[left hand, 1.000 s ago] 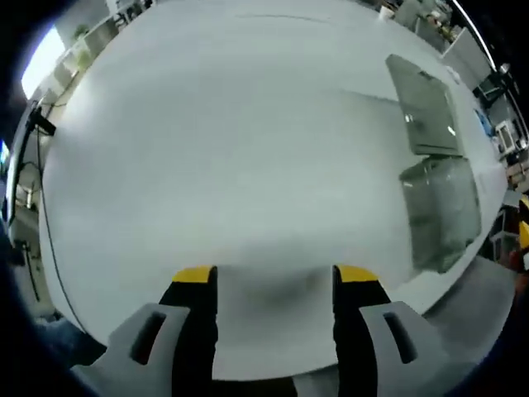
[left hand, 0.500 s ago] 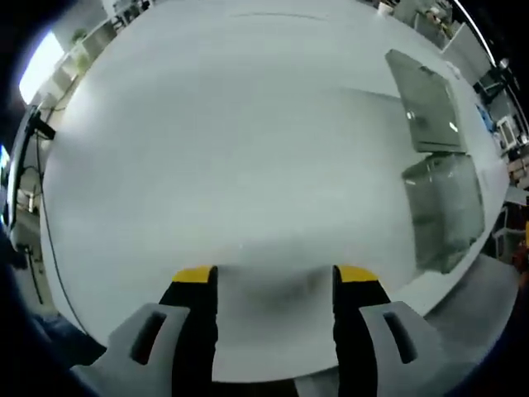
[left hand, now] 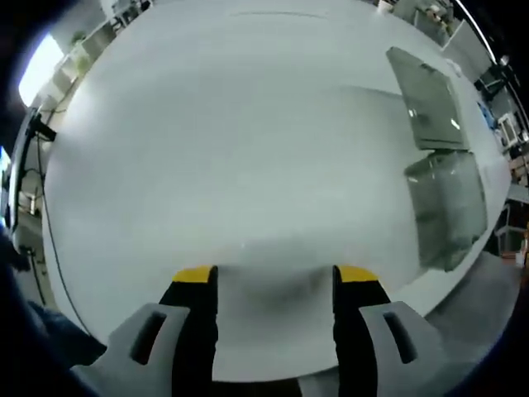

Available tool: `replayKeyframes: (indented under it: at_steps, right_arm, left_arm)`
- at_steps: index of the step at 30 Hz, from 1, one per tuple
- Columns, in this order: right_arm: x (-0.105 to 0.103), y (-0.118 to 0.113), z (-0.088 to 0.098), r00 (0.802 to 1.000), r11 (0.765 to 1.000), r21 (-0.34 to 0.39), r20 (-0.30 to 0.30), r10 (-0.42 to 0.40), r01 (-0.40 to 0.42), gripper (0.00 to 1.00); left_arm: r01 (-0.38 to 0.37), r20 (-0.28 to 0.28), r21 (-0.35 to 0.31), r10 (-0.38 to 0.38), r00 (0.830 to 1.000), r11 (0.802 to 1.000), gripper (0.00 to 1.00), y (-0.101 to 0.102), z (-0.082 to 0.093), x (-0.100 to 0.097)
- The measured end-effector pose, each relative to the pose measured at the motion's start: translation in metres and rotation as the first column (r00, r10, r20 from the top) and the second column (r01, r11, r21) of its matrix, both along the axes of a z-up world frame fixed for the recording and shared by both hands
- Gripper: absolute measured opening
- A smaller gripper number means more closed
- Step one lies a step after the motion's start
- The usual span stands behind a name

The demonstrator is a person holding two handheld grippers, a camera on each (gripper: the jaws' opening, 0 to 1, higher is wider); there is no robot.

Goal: Insert the divider into the dual guide fixture by aligning both edges with the guide slots and pushing it downward to the bottom, including one-sided entry, uneven engagement, binding, and posture correction.

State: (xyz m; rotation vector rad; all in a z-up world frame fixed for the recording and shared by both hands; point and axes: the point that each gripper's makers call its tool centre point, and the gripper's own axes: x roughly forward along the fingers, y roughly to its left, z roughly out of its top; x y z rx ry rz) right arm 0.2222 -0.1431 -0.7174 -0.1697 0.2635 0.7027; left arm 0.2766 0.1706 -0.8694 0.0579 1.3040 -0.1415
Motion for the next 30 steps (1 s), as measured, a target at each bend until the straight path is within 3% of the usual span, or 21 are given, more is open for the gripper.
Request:
replayKeyframes:
  at_steps: [7,19,30]
  right_arm:
    - [-0.0005,-0.0011,-0.0032,1.0,1.0,-0.026,-0.003,-0.001,0.001,0.67]
    - [0.0001,-0.0044,-0.0049,1.0,0.999,-0.031,-0.009,-0.009,0.009,0.61]
    - [0.0008,-0.0061,-0.0057,1.0,0.999,-0.028,-0.017,-0.02,0.02,0.58]
  left_arm:
    - [0.037,-0.01,0.063,-0.036,0.999,0.997,0.55,-0.0014,-0.0023,-0.0023]
    - [0.028,-0.027,0.065,-0.026,0.999,0.997,0.54,-0.0008,-0.0021,-0.0022]
    - [0.045,-0.031,0.067,-0.043,0.999,0.997,0.38,-0.0011,-0.0006,-0.0012]
